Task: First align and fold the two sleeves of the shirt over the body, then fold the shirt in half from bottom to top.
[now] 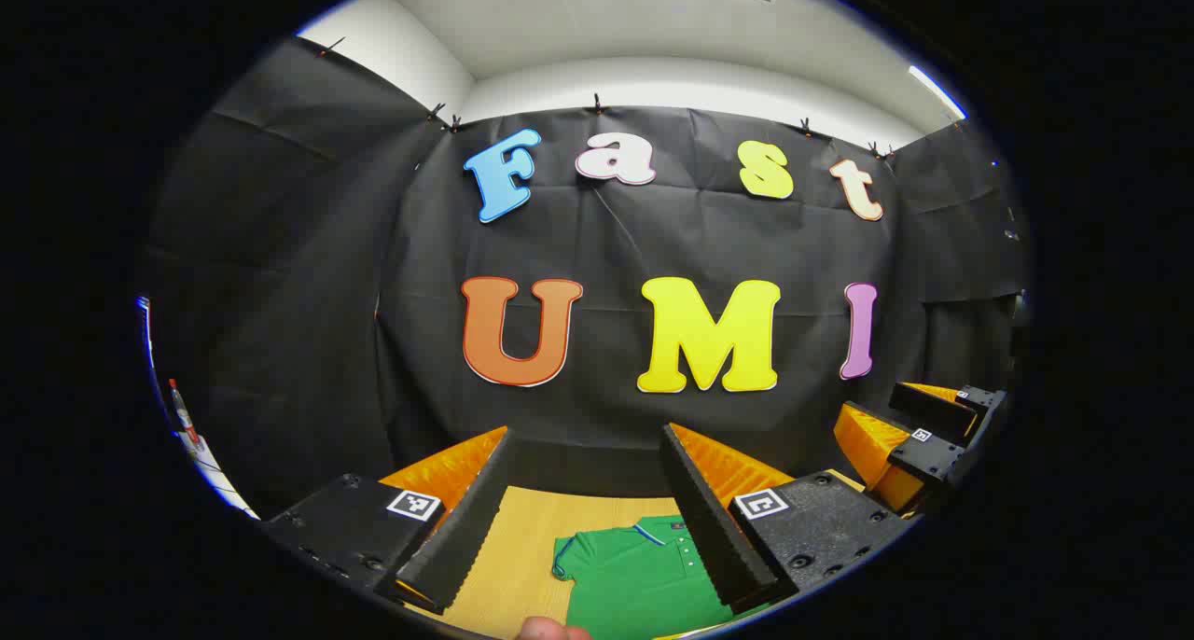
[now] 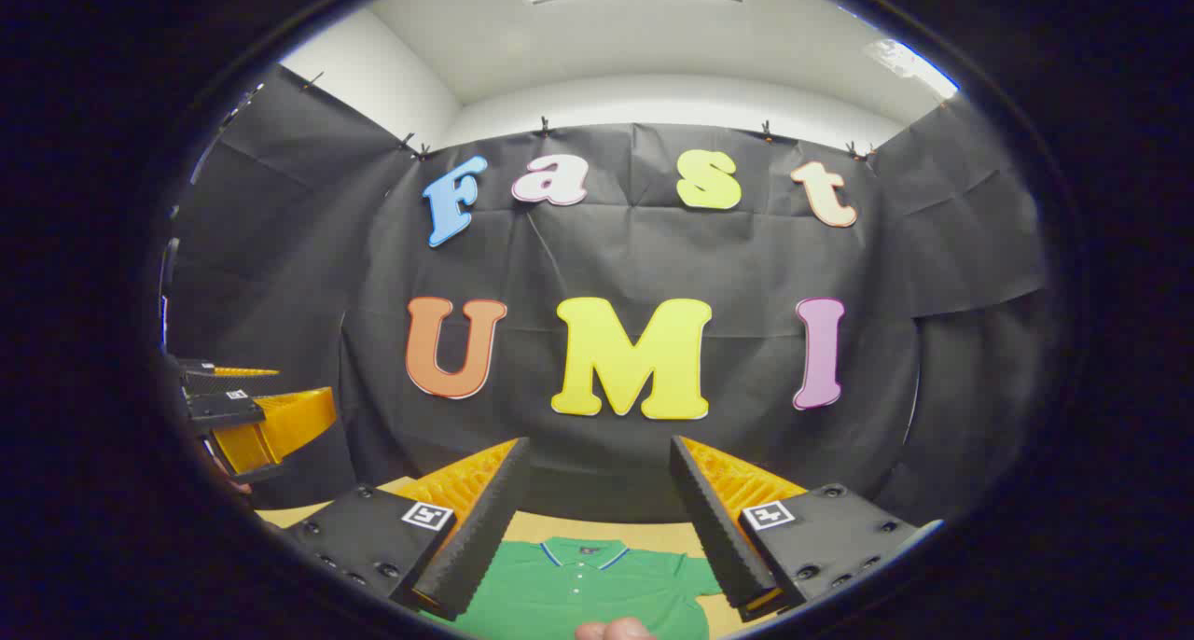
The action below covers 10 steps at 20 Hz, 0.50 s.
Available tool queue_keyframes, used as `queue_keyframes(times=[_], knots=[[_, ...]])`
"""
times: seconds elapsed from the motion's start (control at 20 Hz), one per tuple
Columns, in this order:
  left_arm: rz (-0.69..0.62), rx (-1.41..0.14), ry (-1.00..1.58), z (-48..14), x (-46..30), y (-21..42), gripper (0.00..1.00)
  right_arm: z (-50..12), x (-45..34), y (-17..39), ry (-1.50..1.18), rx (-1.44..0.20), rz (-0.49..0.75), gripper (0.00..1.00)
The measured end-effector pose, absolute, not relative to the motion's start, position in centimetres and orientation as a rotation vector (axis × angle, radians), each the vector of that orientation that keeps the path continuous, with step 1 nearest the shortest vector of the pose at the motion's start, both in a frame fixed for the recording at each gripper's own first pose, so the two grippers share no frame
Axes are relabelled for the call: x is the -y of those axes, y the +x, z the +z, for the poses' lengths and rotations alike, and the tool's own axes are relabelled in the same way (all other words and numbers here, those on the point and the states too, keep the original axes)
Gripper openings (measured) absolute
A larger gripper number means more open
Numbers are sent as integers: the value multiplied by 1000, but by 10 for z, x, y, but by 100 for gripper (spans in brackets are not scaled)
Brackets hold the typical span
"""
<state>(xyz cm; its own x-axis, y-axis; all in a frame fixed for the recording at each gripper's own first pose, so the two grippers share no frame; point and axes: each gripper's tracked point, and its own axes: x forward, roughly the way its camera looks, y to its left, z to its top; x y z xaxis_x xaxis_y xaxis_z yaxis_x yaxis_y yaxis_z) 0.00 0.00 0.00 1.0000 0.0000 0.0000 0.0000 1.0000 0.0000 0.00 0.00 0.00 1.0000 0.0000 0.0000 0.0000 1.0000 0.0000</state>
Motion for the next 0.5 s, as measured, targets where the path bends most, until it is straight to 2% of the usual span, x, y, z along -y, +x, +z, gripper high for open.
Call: queue_keyframes(times=[0.2,0.5], knots=[[11,4,-2,0,-1,0,98,-1,-1,2,2,-6,21,96],[3,4,9,-1,4,7,98,-2,6,9,32,-16,-11,96]])
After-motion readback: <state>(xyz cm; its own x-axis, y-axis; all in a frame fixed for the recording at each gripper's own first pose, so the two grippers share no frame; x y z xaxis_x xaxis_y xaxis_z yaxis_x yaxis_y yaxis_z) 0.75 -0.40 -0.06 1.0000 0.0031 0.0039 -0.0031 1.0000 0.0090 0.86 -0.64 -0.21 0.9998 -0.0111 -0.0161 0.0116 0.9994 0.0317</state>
